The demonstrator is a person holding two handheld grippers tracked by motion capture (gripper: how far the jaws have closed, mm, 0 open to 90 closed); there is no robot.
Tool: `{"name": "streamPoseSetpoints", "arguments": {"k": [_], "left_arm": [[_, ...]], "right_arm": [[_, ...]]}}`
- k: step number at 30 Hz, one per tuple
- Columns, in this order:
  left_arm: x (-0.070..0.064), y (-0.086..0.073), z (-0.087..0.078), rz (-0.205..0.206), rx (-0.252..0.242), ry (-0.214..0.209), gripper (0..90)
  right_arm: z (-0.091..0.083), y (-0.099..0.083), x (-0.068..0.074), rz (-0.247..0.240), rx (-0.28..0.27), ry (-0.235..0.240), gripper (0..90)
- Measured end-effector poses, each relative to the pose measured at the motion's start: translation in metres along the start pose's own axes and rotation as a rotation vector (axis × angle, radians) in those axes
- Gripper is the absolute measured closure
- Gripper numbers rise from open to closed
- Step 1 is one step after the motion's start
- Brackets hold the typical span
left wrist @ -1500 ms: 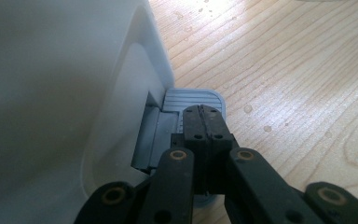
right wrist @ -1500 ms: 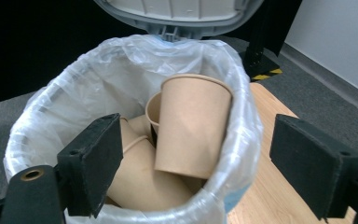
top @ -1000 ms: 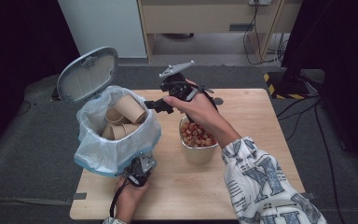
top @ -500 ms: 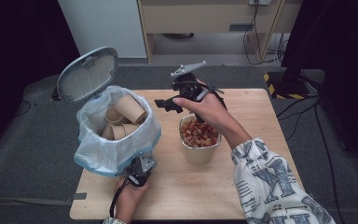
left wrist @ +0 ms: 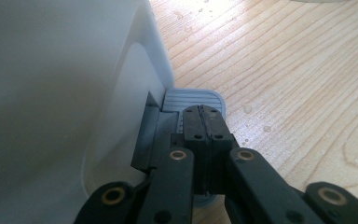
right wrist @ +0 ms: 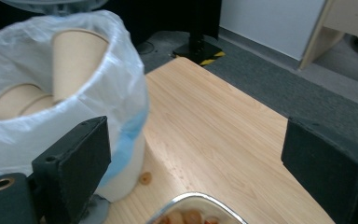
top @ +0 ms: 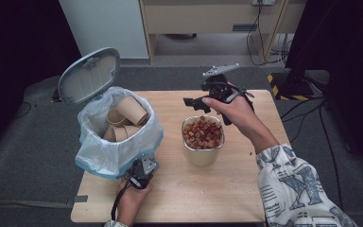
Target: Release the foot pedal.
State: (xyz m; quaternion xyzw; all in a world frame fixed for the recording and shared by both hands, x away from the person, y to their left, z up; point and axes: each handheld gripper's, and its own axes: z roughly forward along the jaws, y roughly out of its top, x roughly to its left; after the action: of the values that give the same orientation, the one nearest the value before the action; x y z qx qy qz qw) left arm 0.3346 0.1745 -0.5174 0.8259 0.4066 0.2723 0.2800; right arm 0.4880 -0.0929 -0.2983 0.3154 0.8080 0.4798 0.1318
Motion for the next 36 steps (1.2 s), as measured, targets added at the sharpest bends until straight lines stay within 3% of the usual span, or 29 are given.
{"name": "streamPoseSetpoints", "arguments": {"k": [4,12,13,14,16,17,19,21,24,28,32,36], "left_arm": [[0.0,0.0,0.0,0.0,0.0,0.0,89.2],[0.0,0.0,0.0,-0.014,-0.009,-0.008,88.8],[0.001,-0.001,-0.001,-0.02,-0.012,-0.007,85.1],[0.001,-0.002,-0.003,-0.057,-0.019,-0.037,77.3],[-0.002,-0.001,-0.008,-0.074,-0.034,-0.052,69.6],[-0.002,-0.001,-0.008,-0.074,-0.034,-0.052,67.3],[-0.008,0.002,-0.016,-0.066,-0.09,-0.059,63.1],[-0.011,0.004,-0.018,-0.067,-0.108,-0.069,57.8],[-0.017,0.006,-0.022,-0.073,-0.158,-0.107,51.4],[-0.018,0.008,-0.022,-0.063,-0.162,-0.128,47.0],[-0.017,0.008,-0.021,-0.08,-0.168,-0.149,40.7],[-0.018,0.009,-0.019,-0.08,-0.167,-0.168,36.7]], "right_arm": [[-0.005,-0.007,-0.011,0.014,0.005,-0.033,8.6],[-0.012,-0.017,-0.022,0.031,0.006,-0.048,8.5],[-0.013,-0.019,-0.024,0.033,0.007,-0.051,8.4],[-0.016,-0.021,-0.027,0.036,0.009,-0.058,8.4],[-0.02,-0.024,-0.031,0.042,0.007,-0.068,8.3],[-0.02,-0.024,-0.031,0.042,0.007,-0.068,8.3],[-0.025,-0.029,-0.036,0.048,0.008,-0.08,8.3],[-0.031,-0.033,-0.041,0.057,0.007,-0.094,8.1],[-0.04,-0.04,-0.05,0.074,-0.001,-0.121,7.6],[-0.048,-0.046,-0.058,0.093,-0.014,-0.161,6.9],[-0.059,-0.061,-0.07,0.134,-0.037,-0.251,6.9],[-0.065,-0.076,-0.078,0.156,-0.038,-0.288,6.8]]}}
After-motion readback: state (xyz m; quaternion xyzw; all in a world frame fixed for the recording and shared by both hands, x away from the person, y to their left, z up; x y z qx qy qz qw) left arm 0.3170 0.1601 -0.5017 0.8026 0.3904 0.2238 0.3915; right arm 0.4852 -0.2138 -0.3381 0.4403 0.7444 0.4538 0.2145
